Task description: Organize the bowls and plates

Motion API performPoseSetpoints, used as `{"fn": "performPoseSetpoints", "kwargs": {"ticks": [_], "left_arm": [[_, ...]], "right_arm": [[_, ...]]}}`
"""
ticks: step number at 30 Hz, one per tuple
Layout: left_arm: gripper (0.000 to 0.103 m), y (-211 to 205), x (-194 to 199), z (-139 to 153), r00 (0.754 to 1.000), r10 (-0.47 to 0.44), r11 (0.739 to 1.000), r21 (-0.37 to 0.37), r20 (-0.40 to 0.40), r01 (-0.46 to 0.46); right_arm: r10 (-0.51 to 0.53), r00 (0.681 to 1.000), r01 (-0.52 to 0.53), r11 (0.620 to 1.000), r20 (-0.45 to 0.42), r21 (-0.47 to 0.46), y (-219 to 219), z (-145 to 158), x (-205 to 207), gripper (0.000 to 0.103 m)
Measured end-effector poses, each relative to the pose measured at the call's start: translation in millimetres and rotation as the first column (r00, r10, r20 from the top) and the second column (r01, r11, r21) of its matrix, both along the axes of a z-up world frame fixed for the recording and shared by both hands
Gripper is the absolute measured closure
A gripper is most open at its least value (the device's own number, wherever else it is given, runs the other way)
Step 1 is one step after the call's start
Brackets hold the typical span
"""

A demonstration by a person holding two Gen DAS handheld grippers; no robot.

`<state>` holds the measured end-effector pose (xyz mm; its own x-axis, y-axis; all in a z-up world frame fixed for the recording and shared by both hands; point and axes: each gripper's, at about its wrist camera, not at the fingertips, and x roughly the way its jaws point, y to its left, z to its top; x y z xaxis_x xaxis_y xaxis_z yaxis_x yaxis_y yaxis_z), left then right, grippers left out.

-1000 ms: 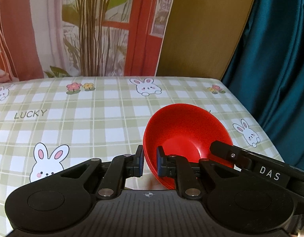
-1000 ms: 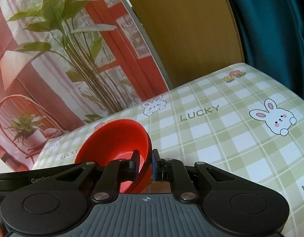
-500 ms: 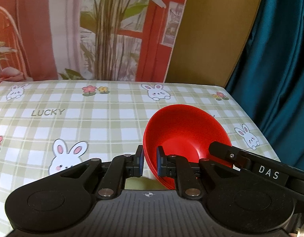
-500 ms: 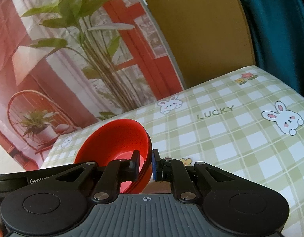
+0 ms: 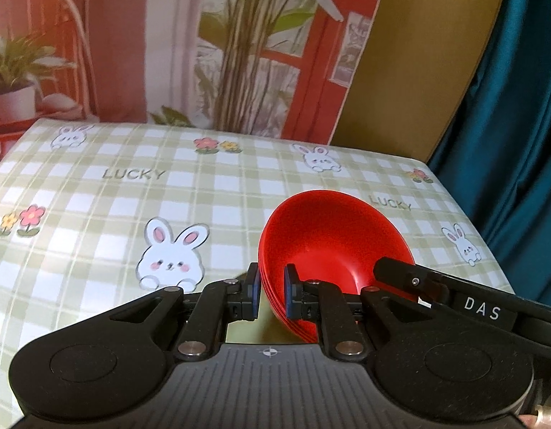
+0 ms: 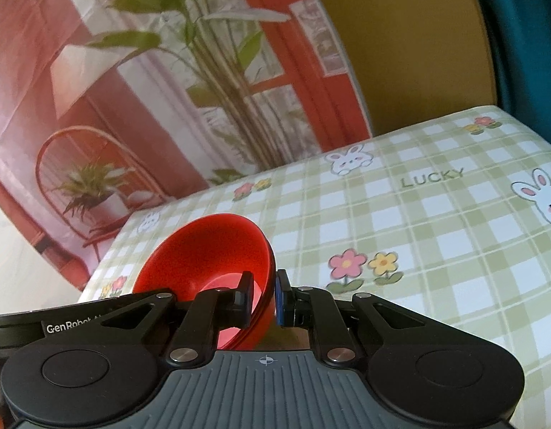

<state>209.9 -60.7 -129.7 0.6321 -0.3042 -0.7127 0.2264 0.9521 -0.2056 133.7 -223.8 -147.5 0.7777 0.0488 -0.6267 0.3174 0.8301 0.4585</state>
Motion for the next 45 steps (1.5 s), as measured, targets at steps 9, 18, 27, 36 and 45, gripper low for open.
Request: {"fn": "performPoseSetpoints", "kwargs": {"ticks": [9, 18, 27, 36, 45], "left_arm": [[0.089, 22.0, -14.4, -10.1, 0.999, 0.038, 0.999, -0.033, -0.039, -0.039], [0.088, 31.0, -25.2, -20.6, 0.996, 0.047, 0.998, -0.042, -0.074, -0.051], [0.088, 33.2, -33.0, -25.7, 0.993, 0.053, 0.997, -0.044, -0.105, -0.058], [0.088, 33.8, -38.5, -34.5, 0.991, 0.048, 0.997, -0.046, -0.128, -0.055], [0.088, 35.7, -39.2, -35.4, 0.99, 0.049, 0.996, -0.062, -0.132, -0.057]], "right_arm": [[0.047, 0.998, -0.047, 0.999, -0.043, 0.012, 17.7, -6.5, 0.7, 0.091], [0.067, 0.994, -0.064, 0.997, -0.082, 0.033, 25.8, -13.2, -3.7, 0.091], [0.089, 0.99, -0.085, 0.996, -0.113, 0.04, 29.2, -19.2, -8.2, 0.091], [0.09, 0.989, -0.088, 0.996, -0.119, 0.025, 31.4, -21.3, -11.1, 0.091], [0.096, 0.988, -0.096, 0.995, -0.12, 0.004, 32.3, -20.7, -12.3, 0.091]]}}
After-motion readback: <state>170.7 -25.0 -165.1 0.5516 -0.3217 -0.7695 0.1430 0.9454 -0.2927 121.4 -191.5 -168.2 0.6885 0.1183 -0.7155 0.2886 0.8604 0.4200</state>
